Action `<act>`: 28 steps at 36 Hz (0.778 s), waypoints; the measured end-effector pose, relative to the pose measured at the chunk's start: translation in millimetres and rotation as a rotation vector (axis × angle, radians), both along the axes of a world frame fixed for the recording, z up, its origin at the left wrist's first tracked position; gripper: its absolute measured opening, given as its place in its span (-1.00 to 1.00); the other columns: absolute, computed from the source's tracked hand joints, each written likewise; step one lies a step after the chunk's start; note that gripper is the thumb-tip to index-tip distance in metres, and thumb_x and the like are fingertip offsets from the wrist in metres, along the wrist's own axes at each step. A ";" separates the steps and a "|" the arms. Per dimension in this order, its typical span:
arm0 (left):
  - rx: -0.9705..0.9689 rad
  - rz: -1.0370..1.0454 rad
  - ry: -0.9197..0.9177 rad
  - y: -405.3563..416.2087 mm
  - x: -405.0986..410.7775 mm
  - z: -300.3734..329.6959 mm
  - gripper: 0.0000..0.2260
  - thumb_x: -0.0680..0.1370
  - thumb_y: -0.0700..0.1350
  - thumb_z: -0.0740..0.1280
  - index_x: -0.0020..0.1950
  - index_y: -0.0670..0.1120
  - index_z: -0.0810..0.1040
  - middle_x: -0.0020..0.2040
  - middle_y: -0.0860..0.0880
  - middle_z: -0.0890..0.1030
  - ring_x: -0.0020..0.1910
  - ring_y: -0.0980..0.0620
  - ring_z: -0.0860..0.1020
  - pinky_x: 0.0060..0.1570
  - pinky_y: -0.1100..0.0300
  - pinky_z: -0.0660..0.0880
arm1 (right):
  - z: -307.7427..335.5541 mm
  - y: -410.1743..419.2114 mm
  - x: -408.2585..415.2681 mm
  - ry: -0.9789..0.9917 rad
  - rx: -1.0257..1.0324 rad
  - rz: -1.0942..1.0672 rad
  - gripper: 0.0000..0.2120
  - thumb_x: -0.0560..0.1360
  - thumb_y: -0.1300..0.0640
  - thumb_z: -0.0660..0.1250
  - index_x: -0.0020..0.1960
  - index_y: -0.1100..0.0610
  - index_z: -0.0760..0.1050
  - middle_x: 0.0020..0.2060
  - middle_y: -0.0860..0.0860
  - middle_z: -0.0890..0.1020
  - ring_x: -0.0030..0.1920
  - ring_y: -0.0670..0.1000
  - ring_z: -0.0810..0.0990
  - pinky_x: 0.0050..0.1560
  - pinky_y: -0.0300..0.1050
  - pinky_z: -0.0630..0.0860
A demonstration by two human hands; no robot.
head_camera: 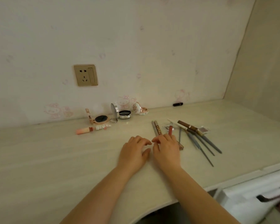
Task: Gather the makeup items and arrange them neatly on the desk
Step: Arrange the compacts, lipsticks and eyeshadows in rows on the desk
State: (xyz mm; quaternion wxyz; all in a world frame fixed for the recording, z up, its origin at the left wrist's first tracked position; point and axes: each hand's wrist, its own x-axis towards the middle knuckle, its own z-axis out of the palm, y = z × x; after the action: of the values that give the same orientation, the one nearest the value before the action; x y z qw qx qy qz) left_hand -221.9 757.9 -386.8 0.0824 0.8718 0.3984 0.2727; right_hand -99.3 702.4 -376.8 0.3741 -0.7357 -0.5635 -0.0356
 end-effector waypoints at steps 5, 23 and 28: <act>-0.169 0.093 -0.127 -8.8 45.4 2.5 -0.81 0.54 0.01 0.25 0.13 0.06 0.52 0.06 0.06 0.54 0.09 0.04 0.48 0.07 0.09 0.43 | 0.2 -8.8 35.6 -0.026 0.002 -0.078 -0.83 0.52 0.14 0.24 0.03 0.09 0.58 -0.03 -0.01 0.60 0.01 0.01 0.42 0.06 -0.13 0.36; -0.298 0.332 -0.250 3.3 118.0 11.4 -0.82 0.45 0.04 0.35 -0.04 -0.02 0.55 0.02 -0.03 0.47 0.01 -0.04 0.50 -0.01 0.13 0.46 | -5.2 1.0 66.4 0.279 -0.007 -0.237 -0.78 0.52 0.26 0.16 0.09 0.11 0.50 0.08 0.02 0.55 0.17 0.03 0.39 0.10 -0.15 0.35; -0.199 0.361 -0.297 0.4 92.4 17.8 -0.88 0.49 0.02 0.32 -0.06 0.01 0.56 -0.03 0.03 0.50 -0.06 0.02 0.52 -0.19 0.20 0.39 | -4.5 1.0 66.6 0.266 0.002 -0.246 -0.80 0.55 0.21 0.16 0.11 0.09 0.48 0.08 0.04 0.54 0.17 0.05 0.40 0.12 -0.07 0.39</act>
State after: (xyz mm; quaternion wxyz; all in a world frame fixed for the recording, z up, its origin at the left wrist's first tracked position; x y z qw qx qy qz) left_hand -129.5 758.3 -369.0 0.1754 0.7246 0.5559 0.3676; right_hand -32.7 703.4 -381.2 0.4386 -0.7971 -0.4148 0.0159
